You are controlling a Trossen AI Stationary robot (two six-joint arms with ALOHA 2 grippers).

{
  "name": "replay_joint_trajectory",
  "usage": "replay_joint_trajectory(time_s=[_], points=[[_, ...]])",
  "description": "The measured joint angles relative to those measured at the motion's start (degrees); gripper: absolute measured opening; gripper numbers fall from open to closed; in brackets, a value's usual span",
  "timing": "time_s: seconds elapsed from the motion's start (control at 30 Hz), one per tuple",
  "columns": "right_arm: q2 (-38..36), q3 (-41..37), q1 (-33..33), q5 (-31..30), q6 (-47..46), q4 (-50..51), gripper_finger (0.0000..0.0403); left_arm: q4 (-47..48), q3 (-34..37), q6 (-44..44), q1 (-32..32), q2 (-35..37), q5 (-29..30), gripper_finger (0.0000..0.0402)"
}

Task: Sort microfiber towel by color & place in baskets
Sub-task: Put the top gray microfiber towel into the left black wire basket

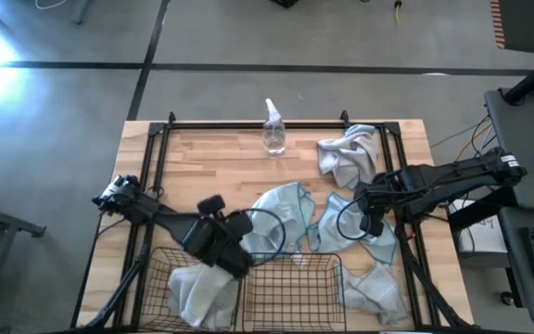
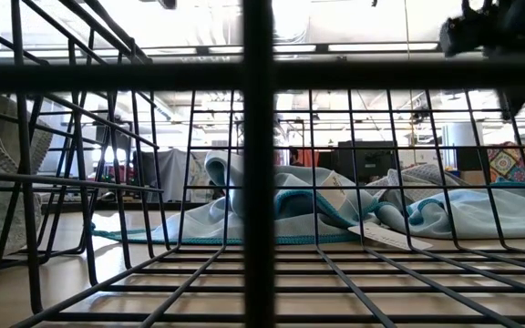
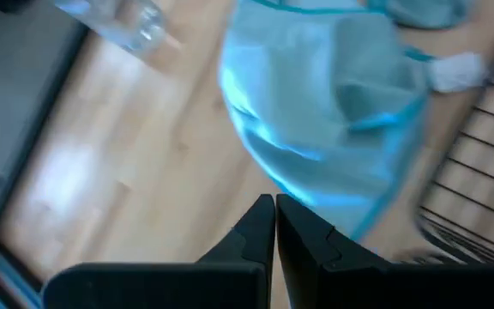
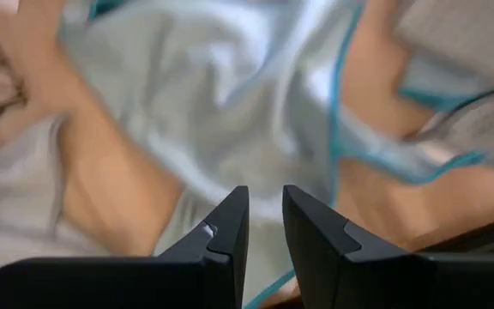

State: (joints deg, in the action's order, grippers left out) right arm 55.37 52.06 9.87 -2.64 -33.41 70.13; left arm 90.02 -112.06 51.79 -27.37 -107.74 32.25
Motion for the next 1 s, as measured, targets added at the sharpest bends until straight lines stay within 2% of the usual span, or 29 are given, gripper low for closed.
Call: replay_joint_trajectory(time_s=[0.13,0.27,0.5,0.63,0.77,0.83,0.93,1.0], points=[[0.0,3.0,0.0,-7.0,0.0,0.0,0.0068,0.0,0.9,-4.8,3.5,0.0,3.1,0.0000],[0.0,6.7,0.0,-10.1,0.0,-0.1,0.0068,-0.1,3.4,-9.8,6.8,1.5,5.1,0.0000],[0.0,11.1,0.0,-13.2,0.0,-0.2,0.0068,-2.5,15.5,-11.6,13.6,12.0,8.8,0.0000],[0.0,11.4,-0.2,-15.6,0.0,-0.2,0.0068,-14.9,25.6,-16.9,17.2,21.1,7.9,0.0000],[0.0,10.6,-0.2,-16.9,0.1,-0.2,0.0068,-33.5,35.3,-30.2,21.0,28.7,1.9,0.0000],[0.0,10.4,-0.2,-16.9,0.3,-0.1,0.0068,-42.2,39.1,-36.1,22.5,31.5,3.3,0.0000],[0.0,10.4,-0.2,-16.9,0.4,-0.1,0.0068,-50.7,42.6,-42.9,23.9,34.4,8.6,0.0000],[0.0,10.5,-0.2,-17.2,1.1,-0.1,0.0068,-52.7,44.0,-41.4,24.2,35.2,11.4,0.0000]])
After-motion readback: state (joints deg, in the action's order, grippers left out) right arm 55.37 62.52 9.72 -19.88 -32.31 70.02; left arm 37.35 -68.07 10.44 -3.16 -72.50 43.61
